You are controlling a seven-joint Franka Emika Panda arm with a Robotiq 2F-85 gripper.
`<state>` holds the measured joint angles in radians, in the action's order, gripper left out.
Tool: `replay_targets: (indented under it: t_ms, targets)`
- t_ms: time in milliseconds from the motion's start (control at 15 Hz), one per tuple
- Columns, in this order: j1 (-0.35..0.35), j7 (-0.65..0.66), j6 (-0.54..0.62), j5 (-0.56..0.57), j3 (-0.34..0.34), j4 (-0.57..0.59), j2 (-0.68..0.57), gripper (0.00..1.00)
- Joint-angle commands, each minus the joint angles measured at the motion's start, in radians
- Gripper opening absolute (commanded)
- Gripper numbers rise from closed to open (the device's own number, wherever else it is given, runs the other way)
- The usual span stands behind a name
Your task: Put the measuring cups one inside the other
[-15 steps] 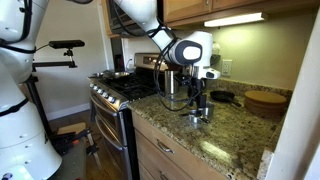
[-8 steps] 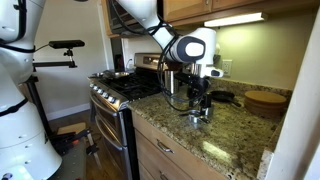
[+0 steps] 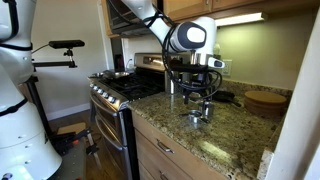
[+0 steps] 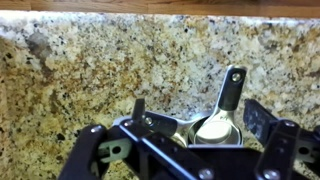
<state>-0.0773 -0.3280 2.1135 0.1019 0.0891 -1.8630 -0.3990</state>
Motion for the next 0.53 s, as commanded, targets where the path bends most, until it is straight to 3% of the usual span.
replay_targets:
  t_ms: [0, 67, 133, 467]
  targets:
    - [-0.024, -0.159, -0.035, 0.071, -0.029, -0.057, 0.070, 1.00]
    - [-0.026, -0.186, -0.041, 0.079, -0.031, -0.059, 0.074, 1.00]
    - [-0.019, -0.119, -0.023, 0.058, -0.027, -0.007, 0.019, 1.00]
    - [-0.021, -0.165, -0.026, 0.069, -0.030, -0.018, 0.028, 1.00]
